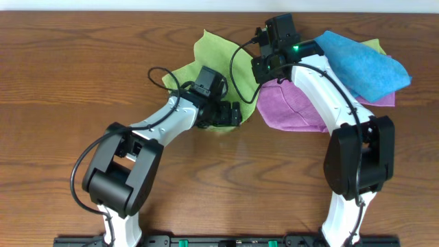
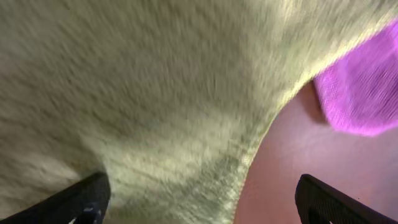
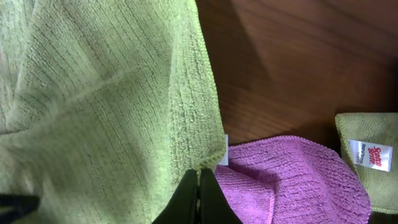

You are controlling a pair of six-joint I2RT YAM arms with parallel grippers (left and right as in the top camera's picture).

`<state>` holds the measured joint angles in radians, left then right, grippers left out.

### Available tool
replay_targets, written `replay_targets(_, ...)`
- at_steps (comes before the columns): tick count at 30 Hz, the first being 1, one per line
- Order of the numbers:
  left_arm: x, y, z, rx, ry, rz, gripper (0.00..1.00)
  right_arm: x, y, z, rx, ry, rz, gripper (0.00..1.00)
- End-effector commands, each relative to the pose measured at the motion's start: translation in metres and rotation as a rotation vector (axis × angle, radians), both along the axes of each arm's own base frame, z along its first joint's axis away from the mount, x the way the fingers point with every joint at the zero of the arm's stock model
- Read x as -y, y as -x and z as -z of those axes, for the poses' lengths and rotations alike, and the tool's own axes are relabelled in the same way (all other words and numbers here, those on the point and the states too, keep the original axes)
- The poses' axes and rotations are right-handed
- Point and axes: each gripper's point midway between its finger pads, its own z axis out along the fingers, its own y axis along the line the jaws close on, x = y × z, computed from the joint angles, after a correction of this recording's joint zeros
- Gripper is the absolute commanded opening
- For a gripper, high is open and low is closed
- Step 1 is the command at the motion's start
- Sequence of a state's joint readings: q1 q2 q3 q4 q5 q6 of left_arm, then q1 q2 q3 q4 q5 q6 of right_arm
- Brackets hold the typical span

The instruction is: Fold the cloth

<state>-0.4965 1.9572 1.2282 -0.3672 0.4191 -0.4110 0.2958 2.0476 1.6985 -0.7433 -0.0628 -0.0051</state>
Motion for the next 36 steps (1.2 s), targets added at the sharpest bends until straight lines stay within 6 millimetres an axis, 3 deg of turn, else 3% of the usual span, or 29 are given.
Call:
replay_targets(1,0.007,0.008,0.001,-0.01,-0.011,0.052,0.97,0.004,-0.005,-0.006,0.024,0.014,0.002,0.01)
replay_targets(10,-0.006,0.012,0.009,-0.021,-0.101,0.033,0.96,0.007,-0.005,-0.006,0.024,0.015,0.008,0.01)
replay_targets(17,-0.044,0.038,0.024,-0.108,-0.292,0.052,0.97,0.011,0.005,0.0,-0.025,0.032,0.01,0.01)
replay_targets(20,-0.058,0.044,0.026,-0.126,-0.359,0.059,0.97,0.014,0.017,0.005,-0.078,0.048,0.009,0.01)
replay_targets(26,-0.063,0.051,0.027,-0.149,-0.384,0.081,0.95,0.02,0.057,0.018,-0.243,0.092,0.016,0.02)
replay_targets(31,-0.074,0.059,0.028,-0.163,-0.437,0.126,0.95,0.011,0.08,0.021,-0.327,0.092,-0.01,0.01)
replay_targets(32,-0.078,0.059,0.028,-0.163,-0.454,0.131,0.96,0.007,0.085,0.022,-0.337,0.099,-0.024,0.08)
replay_targets(33,-0.08,0.06,0.028,-0.163,-0.469,0.138,0.95,0.003,0.088,0.022,-0.343,0.103,-0.035,0.27)
replay_targets(34,-0.083,0.06,0.028,-0.16,-0.484,0.144,0.95,0.0,0.091,0.022,-0.347,0.106,-0.043,0.97)
replay_targets(36,-0.096,0.06,0.028,-0.152,-0.553,0.145,0.95,-0.008,0.095,0.022,-0.352,0.112,-0.063,0.99)
